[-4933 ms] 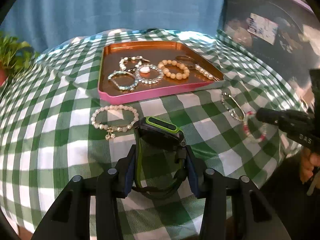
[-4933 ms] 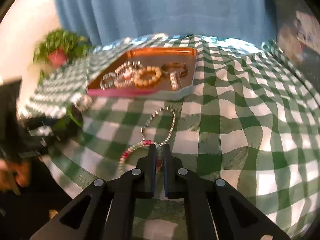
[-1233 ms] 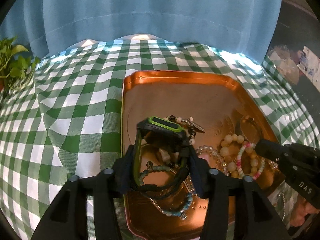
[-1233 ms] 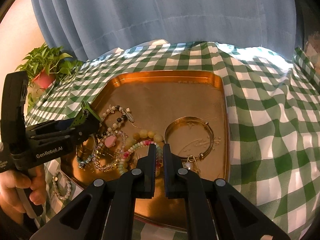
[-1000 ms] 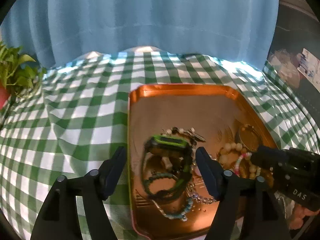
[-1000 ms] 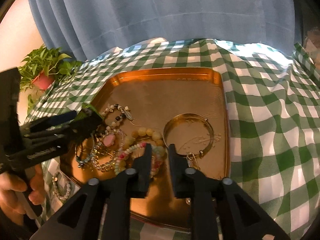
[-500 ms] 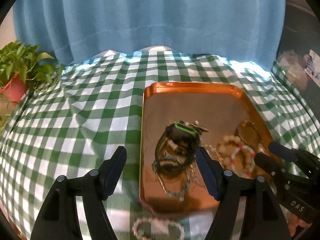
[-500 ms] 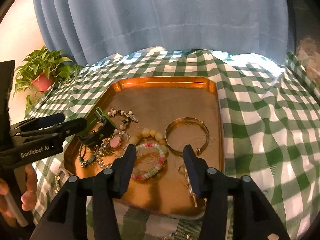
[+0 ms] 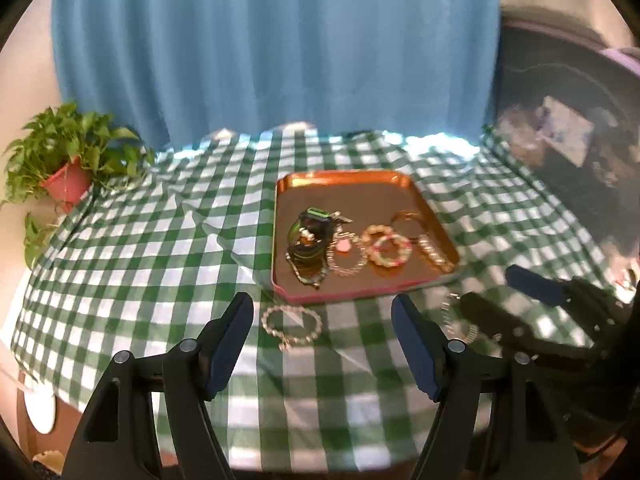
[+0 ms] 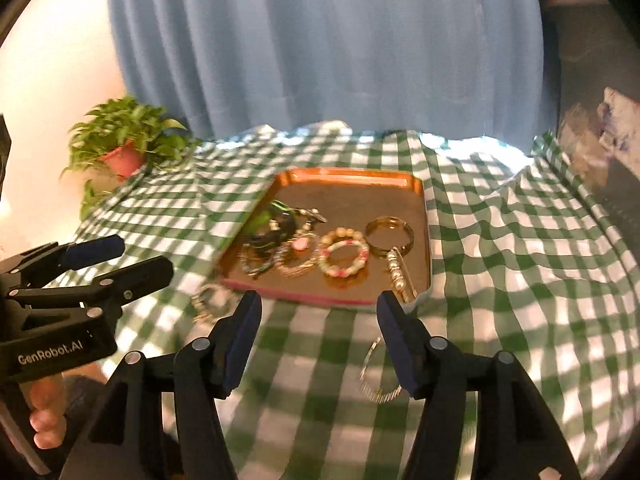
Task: Organize jewelry
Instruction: 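Raise and withdraw both open tools away from the tray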
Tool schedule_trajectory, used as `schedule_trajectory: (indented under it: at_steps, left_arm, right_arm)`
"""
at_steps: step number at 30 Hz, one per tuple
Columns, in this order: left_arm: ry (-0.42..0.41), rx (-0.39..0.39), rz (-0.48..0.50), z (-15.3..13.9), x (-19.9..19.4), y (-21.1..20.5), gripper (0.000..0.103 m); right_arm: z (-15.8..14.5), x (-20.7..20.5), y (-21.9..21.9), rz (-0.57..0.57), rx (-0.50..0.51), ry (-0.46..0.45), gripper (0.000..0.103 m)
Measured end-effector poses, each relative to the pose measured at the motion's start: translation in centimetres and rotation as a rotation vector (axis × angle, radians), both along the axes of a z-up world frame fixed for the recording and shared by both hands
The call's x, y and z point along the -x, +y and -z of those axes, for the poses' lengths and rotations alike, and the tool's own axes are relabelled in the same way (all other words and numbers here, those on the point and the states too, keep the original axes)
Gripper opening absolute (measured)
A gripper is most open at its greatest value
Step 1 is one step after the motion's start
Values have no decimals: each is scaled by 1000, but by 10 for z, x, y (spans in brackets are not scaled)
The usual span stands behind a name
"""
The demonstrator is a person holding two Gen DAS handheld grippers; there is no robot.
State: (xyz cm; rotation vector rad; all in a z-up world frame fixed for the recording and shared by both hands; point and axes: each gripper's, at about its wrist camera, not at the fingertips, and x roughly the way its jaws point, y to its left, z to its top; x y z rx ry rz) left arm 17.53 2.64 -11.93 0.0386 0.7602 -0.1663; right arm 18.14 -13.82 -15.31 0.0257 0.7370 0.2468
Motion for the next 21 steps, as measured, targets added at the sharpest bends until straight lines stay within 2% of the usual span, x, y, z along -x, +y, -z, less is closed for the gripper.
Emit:
schedule_trajectory:
  at_steps: [2,5,7,10,14,21]
  left_arm:
    - [-29,19,-5,-15,22,3,72]
    - [-15,86,35,-33,48,6,72]
    - [-38,82,51,-44,64,5,72]
    - [-99,39,55,-61,93,1,72]
    - [-111,54,83,-69,115,0,82]
    - [-109,57,104,-68,131,-4,88]
  right_arm:
    - [-12,22,3,-4,-13,-31,57]
    - [-30,54,3,-11,-52,-69,61]
    - [-41,70,5,-21,-63,-82,63]
    - [-59,97,14,-24,-27,-125,72]
    - [-77,129,24,-7,34,-178,72]
    - [-75,146,19,15,-31,-145,72]
